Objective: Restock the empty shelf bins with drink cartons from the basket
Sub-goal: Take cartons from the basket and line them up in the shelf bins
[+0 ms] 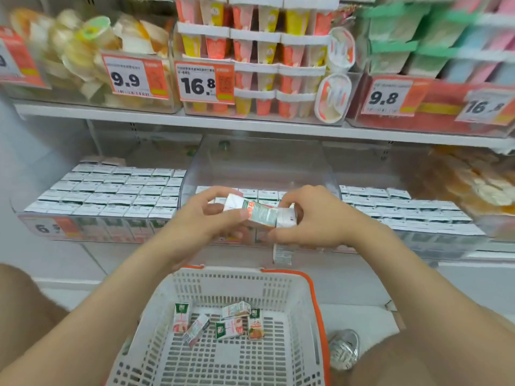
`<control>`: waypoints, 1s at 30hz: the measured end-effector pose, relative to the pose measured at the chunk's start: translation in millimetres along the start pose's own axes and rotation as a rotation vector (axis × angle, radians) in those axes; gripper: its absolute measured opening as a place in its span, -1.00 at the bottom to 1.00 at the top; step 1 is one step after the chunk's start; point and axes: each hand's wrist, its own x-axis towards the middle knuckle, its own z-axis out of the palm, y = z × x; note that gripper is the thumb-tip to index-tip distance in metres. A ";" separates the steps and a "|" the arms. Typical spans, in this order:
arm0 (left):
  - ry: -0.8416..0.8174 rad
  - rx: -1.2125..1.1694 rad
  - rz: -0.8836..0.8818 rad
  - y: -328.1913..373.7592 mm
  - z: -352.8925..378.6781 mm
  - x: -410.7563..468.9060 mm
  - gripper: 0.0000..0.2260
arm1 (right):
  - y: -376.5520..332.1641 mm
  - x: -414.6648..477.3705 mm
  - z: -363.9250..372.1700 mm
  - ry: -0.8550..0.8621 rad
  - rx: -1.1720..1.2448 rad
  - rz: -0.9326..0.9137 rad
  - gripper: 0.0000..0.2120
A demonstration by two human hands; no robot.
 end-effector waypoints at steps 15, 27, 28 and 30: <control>0.375 1.552 0.241 16.9 -22.3 147.6 -0.66 | 2.7 92.2 3.7 0.344 -0.150 0.081 -0.51; -0.081 2.237 -0.303 9.8 -36.0 165.3 -0.50 | -3.4 106.2 3.5 0.227 -0.145 0.076 -0.53; -0.077 2.230 -0.276 7.8 -36.8 162.6 -0.51 | -3.2 104.3 2.7 0.207 -0.112 0.070 -0.57; -0.031 2.191 -0.174 7.9 -33.5 153.2 -0.59 | -0.3 100.3 0.1 0.175 -0.012 0.060 -0.60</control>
